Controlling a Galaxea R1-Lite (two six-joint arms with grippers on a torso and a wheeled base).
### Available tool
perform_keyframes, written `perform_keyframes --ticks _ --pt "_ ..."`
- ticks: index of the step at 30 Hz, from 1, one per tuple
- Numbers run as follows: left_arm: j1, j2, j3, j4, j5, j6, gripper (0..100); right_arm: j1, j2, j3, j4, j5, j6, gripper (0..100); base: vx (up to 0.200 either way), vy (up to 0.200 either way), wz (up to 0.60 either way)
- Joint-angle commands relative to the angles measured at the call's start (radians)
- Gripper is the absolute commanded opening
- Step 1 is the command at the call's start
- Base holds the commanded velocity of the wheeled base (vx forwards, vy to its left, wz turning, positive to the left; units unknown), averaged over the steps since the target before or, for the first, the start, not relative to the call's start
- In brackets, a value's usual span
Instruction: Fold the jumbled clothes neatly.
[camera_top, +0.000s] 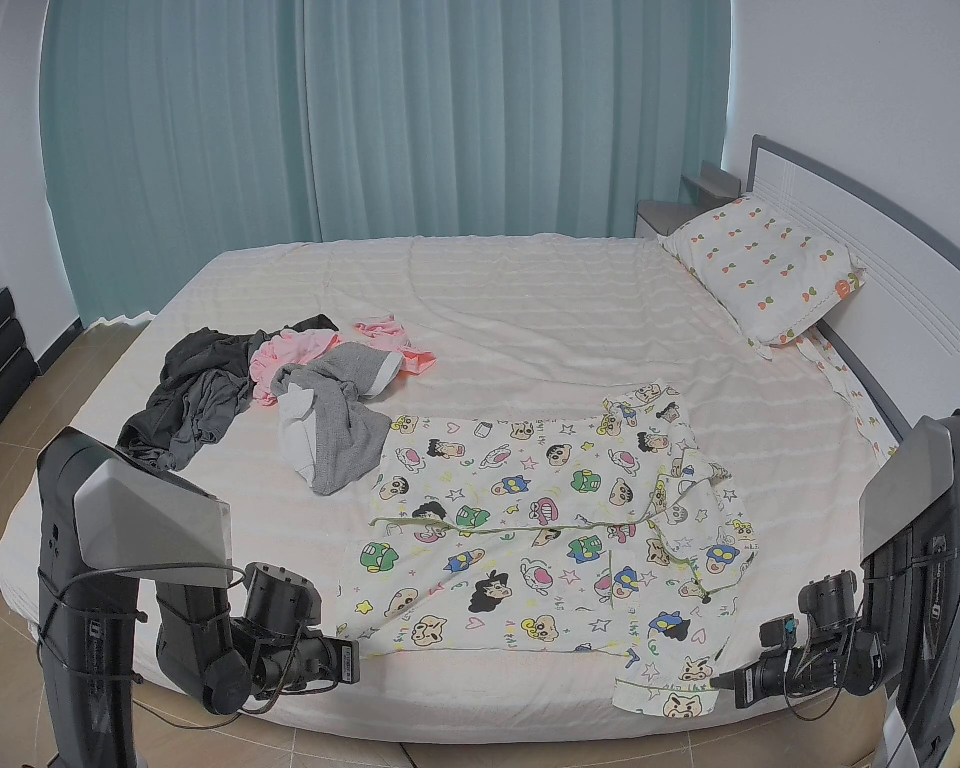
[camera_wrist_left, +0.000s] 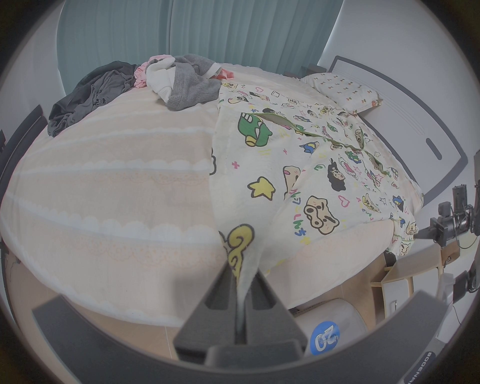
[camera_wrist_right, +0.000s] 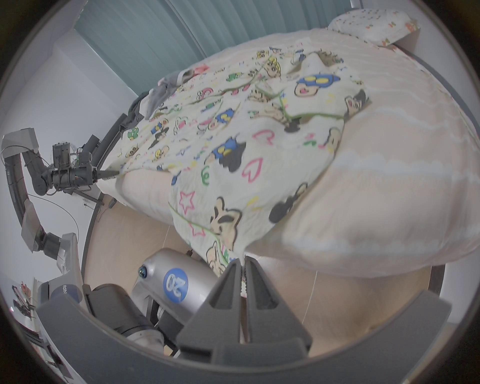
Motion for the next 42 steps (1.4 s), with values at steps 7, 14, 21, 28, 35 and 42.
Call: perform_keyframes --ticks 7,14,21,28,35,42 --pt "0.001 -0.002 0.003 -0.012 0.002 -0.002 0 -0.001 0.035 0.016 -0.016 0.004 0.004 0 0.000 0.000 0.00" --pt "0.003 0.003 -0.006 -0.098 0.031 -0.008 0 -0.023 -0.059 0.016 -0.019 0.050 0.069 0 0.000 0.000 0.00" --pt "0.001 -0.011 -0.032 -0.164 0.068 -0.070 0 -0.033 -0.174 0.016 -0.022 0.110 0.147 0 0.000 0.000 0.00" --pt "0.001 -0.020 -0.100 -0.164 0.123 -0.094 0 -0.040 -0.263 0.016 -0.076 0.142 0.210 0 0.000 0.000 0.00" --pt "-0.017 -0.028 -0.123 -0.158 0.128 -0.096 0 -0.041 -0.232 0.018 -0.114 0.129 0.256 0 0.000 0.000 0.00" --pt "-0.022 -0.023 -0.119 -0.160 0.129 -0.096 0 -0.047 -0.016 0.018 -0.117 0.101 0.215 100 0.000 0.000 0.00"
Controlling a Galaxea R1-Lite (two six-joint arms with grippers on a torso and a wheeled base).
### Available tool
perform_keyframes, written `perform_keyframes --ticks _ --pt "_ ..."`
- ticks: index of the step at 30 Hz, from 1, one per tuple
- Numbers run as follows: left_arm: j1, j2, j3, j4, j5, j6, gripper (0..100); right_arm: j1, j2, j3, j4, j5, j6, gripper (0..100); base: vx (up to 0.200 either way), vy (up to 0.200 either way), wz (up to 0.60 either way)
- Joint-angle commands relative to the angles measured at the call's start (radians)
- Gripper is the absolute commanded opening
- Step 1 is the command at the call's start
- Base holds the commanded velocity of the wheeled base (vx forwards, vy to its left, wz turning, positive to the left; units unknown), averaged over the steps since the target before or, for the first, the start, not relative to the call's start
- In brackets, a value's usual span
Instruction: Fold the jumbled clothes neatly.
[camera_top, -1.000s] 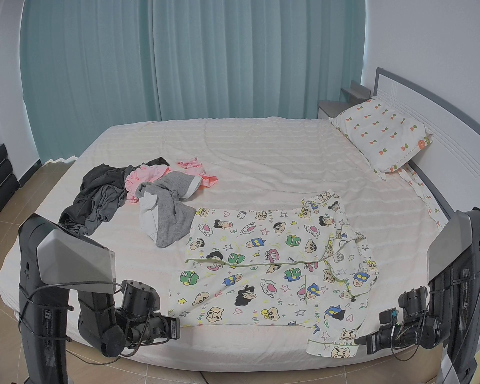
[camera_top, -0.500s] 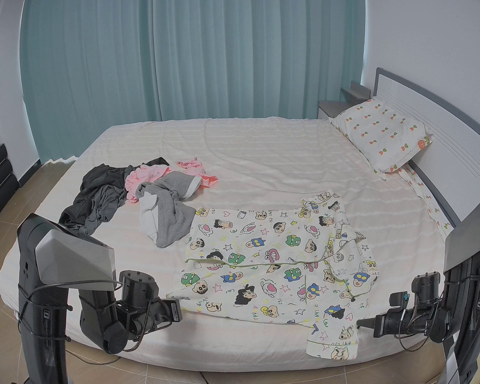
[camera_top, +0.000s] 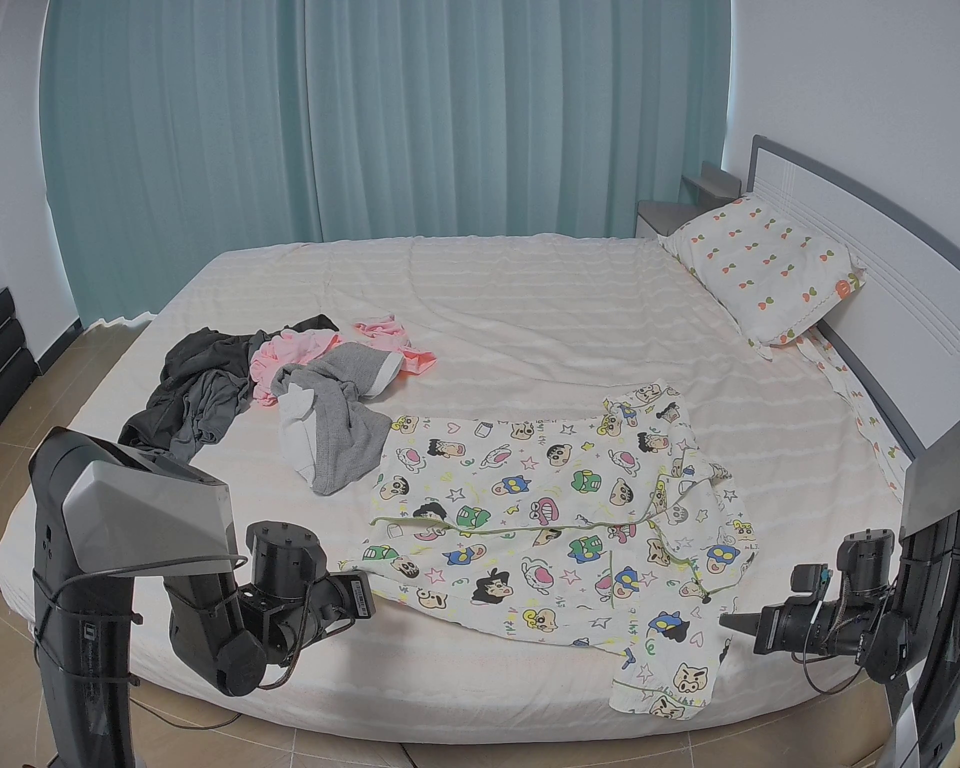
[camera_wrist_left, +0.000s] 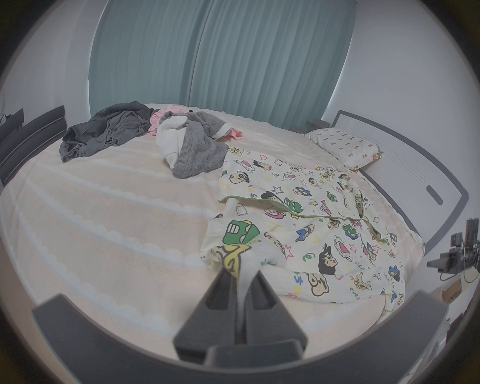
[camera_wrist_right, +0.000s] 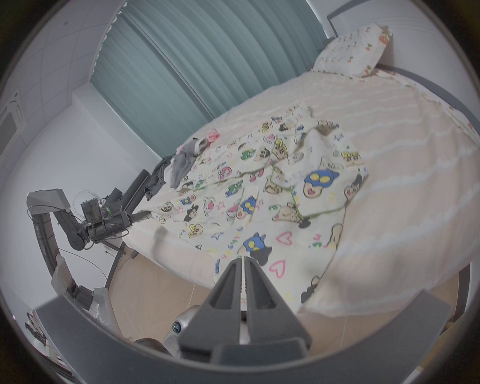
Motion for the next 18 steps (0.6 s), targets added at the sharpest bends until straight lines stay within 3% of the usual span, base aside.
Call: perform_keyframes --ticks 1,7,12,18 --pt "-0.005 0.001 0.001 -0.001 0.002 0.000 0 -0.014 0.219 0.018 -0.055 -0.037 -0.066 100 0.000 0.000 0.00" --pt "-0.005 0.003 0.004 -0.003 0.002 -0.019 0 -0.019 0.304 0.002 -0.078 -0.111 -0.174 100 0.000 0.000 0.00" --pt "-0.005 0.004 0.006 -0.003 0.002 -0.022 0 0.035 0.308 -0.039 -0.078 -0.167 -0.169 100 0.000 0.000 0.00" --pt "-0.005 0.009 0.011 -0.005 0.004 -0.026 0 0.106 0.291 0.004 -0.078 -0.173 -0.157 100 0.000 0.000 0.00"
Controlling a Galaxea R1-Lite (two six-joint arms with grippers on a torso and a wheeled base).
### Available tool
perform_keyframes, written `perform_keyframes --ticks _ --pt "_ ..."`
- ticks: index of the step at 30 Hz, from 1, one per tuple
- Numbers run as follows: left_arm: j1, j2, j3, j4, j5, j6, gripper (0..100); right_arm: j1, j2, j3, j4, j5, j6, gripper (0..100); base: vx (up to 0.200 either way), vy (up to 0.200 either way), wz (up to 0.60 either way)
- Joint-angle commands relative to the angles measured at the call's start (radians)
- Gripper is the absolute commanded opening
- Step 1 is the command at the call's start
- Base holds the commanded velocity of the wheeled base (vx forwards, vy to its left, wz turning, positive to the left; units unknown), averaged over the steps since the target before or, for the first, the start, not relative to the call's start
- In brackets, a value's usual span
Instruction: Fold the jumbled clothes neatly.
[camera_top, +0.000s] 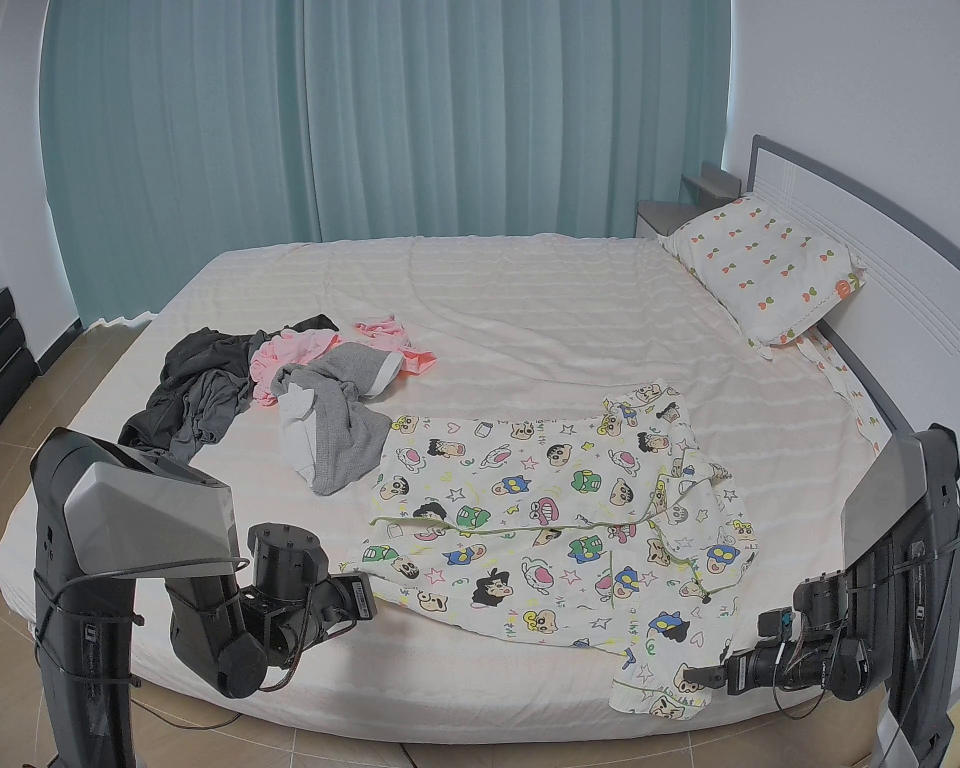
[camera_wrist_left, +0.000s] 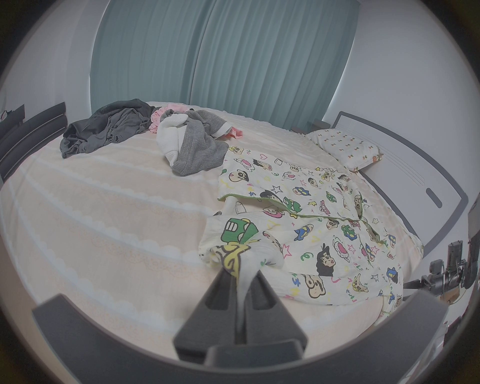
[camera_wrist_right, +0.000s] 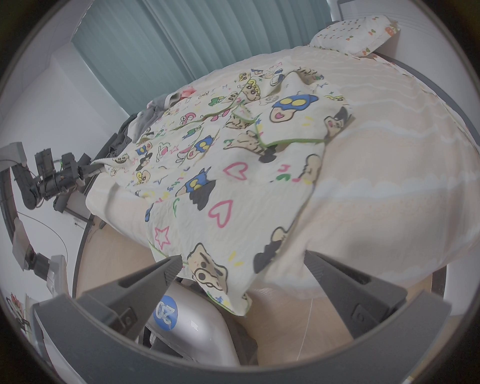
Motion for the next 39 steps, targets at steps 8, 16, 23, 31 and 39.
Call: perform_keyframes --ticks 8,16,23,31,39 --pt "0.000 0.008 0.003 0.000 0.001 -0.011 0 0.062 -0.005 0.035 -0.010 -0.003 0.027 100 0.000 0.000 0.00" --pt "0.000 0.006 0.003 0.000 0.002 -0.011 0 0.085 0.013 -0.030 -0.010 -0.005 0.027 100 0.000 0.000 0.00" --pt "0.000 0.006 0.003 0.000 0.002 -0.011 0 0.102 0.021 -0.051 -0.010 -0.006 0.027 100 0.000 0.000 0.00" --pt "0.000 0.003 0.012 0.000 0.002 -0.011 0 0.091 0.021 -0.042 -0.010 -0.008 0.030 0 0.000 0.000 0.00" --pt "-0.001 -0.002 0.041 0.000 0.014 -0.007 0 0.076 0.013 0.030 -0.012 -0.003 0.039 0 0.000 0.000 0.00"
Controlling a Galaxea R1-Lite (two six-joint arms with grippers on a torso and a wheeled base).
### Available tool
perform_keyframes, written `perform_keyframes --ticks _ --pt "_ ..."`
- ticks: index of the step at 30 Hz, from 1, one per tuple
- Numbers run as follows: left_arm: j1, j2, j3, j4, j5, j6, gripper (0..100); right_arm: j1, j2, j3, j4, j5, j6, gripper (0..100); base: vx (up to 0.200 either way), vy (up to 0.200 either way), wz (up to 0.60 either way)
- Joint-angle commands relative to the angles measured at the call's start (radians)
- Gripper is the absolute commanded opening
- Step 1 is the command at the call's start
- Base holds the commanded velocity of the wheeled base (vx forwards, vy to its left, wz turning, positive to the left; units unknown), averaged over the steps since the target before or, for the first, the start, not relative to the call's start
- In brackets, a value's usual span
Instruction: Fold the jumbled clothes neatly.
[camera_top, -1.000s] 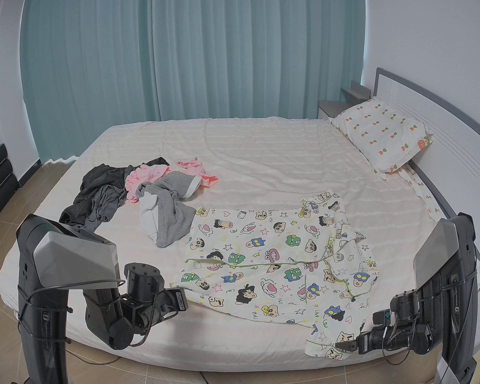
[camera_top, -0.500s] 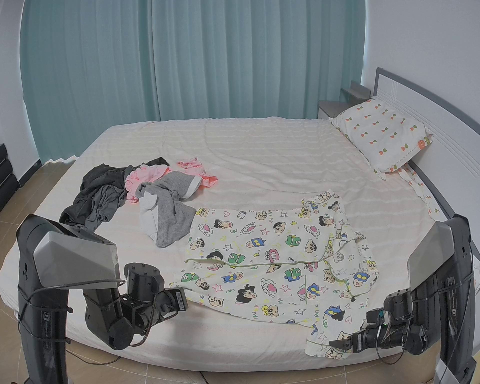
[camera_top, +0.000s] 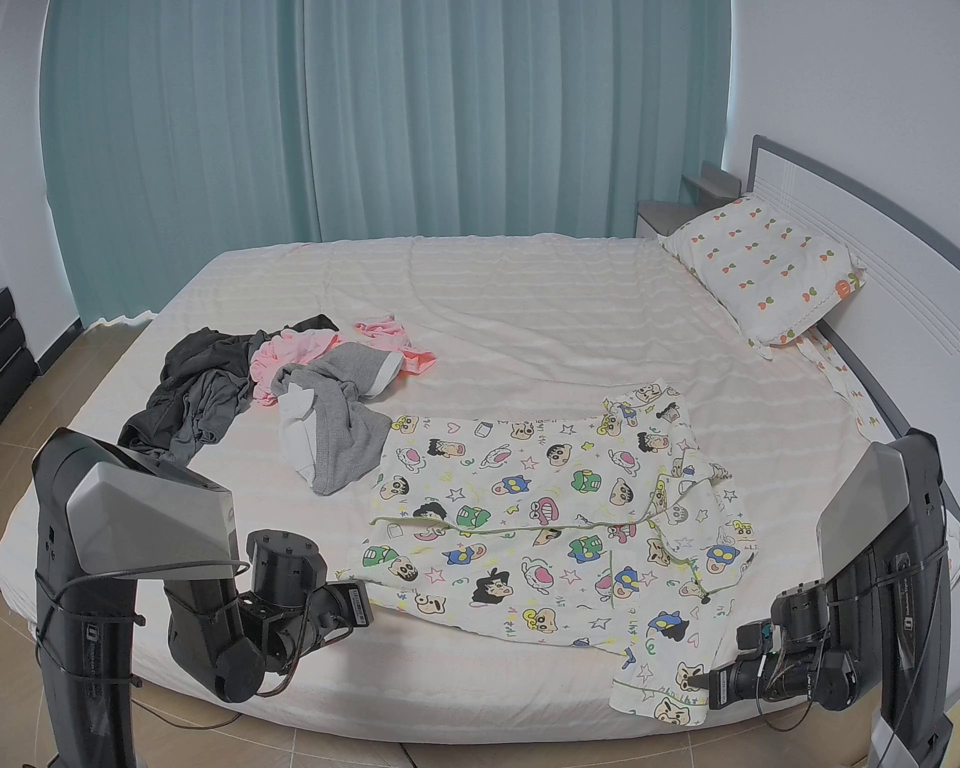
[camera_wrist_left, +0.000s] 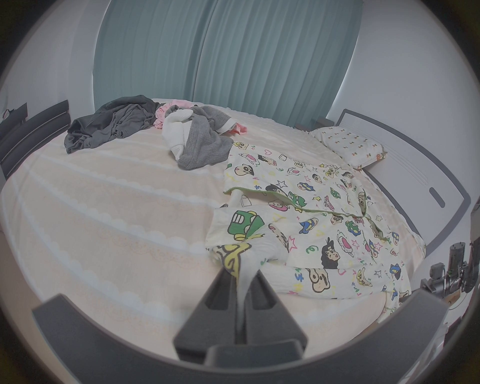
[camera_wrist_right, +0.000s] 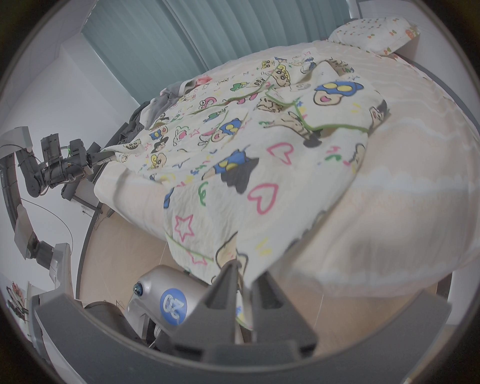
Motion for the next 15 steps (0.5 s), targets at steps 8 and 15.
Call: perform_keyframes --ticks 8,15 --pt "-0.011 -0.008 0.045 -0.002 0.000 0.005 0 -0.042 -0.033 0.028 -0.012 0.054 0.019 0 0.000 0.000 0.00" --pt "-0.011 -0.010 0.085 0.000 -0.001 0.013 0 -0.062 -0.050 0.033 -0.003 0.077 0.019 0 0.000 0.000 0.00"
